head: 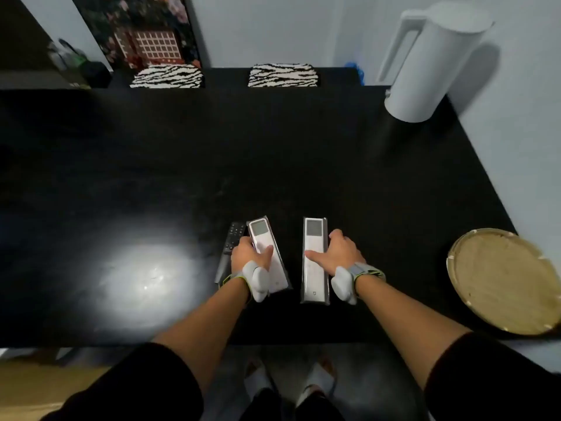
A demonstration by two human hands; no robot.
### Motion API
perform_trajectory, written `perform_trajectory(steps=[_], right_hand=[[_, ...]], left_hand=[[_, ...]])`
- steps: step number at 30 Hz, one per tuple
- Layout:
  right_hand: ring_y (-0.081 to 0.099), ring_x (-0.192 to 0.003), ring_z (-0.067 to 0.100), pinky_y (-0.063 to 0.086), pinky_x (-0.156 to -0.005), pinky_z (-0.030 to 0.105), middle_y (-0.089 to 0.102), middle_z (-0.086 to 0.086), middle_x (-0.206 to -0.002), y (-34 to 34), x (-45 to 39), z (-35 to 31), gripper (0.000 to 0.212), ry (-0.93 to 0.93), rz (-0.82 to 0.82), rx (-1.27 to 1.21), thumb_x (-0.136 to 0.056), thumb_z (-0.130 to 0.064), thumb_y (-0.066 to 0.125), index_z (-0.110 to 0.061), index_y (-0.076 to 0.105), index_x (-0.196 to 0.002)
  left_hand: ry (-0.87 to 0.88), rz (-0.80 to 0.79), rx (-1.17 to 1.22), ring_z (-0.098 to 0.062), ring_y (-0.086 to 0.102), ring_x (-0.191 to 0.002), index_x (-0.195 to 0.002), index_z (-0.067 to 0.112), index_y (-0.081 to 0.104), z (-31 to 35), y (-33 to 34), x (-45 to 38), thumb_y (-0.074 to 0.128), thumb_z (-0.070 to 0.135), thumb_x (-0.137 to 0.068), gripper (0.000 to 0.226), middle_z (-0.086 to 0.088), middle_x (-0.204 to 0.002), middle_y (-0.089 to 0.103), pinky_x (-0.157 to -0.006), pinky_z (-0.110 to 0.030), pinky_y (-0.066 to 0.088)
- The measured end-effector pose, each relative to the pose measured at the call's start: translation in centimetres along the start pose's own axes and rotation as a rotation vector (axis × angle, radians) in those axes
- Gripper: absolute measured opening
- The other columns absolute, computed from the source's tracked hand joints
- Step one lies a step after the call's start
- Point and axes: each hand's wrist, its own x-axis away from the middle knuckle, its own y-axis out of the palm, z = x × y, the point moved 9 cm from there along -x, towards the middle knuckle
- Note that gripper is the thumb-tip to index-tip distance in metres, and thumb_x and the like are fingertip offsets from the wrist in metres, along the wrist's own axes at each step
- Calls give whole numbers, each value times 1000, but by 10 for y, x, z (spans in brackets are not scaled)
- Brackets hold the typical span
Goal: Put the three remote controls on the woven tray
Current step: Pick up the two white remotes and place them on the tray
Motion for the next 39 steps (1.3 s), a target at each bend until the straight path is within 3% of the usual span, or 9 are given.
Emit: perform_trajectory(steps=[5,8,14,22,27,30,35,39], right_hand=[[43,-126,41,47,-89,50,34,14,-146,25,-14,11,106,82,53,171,-73,-60,70,-13,12,-149],[39,-127,40,46,-89,50,30,12,-146,29,-23,7,112,58,133,235,-73,-58,70,-13,5,-151],[44,-119,37,47,-84,47,38,12,-135,22,-25,14,88,47,185,222,-76,-30,72,-10,21,-144],[50,-112,34,48,-82,44,49,13,-123,3,-23,38,51,52,283,223,-82,-33,69,-10,44,-122],[49,-113,35,49,-84,48,47,12,-123,-4,-28,50,51,56,205,181,-78,-32,70,-10,48,-118],[50,-112,34,50,-82,47,48,11,-121,-13,-25,60,54,80,201,135,-75,-34,72,-11,48,-118],[55,-107,34,54,-82,48,55,12,-117,-34,-15,82,53,96,157,39,-73,-34,72,-9,51,-116],[57,-103,34,54,-80,46,56,10,-112,-82,4,116,48,98,268,8,-72,-34,71,-11,54,-110]], left_hand=[[-80,-8,-49,-38,56,-112,-117,9,48,-8,13,-7,74,38,-72,59,-18,-124,56,-94,-46,48],[-87,2,-78,-39,52,-116,-120,6,46,-4,19,-12,76,37,-71,66,-19,-128,50,-98,-50,45],[-102,16,-104,-44,46,-123,-123,5,39,2,23,-17,82,29,-67,75,-22,-134,45,-101,-52,41],[-90,-67,-93,-37,56,-111,-115,7,48,-6,35,-22,83,29,-67,63,-18,-123,56,-92,-45,48],[-69,-76,-81,-25,57,-83,-96,14,53,-5,37,-25,78,28,-72,38,-7,-98,62,-68,-33,42],[-46,-97,-84,-25,59,-81,-99,15,58,2,43,-22,78,28,-72,36,-3,-90,62,-69,-34,44],[15,-181,25,-29,65,-91,-103,11,62,31,70,-11,77,23,-75,34,-8,-97,68,-76,-36,52],[71,-271,111,-30,66,-87,-91,10,62,82,111,11,75,14,-77,19,-9,-88,67,-74,-37,54]])
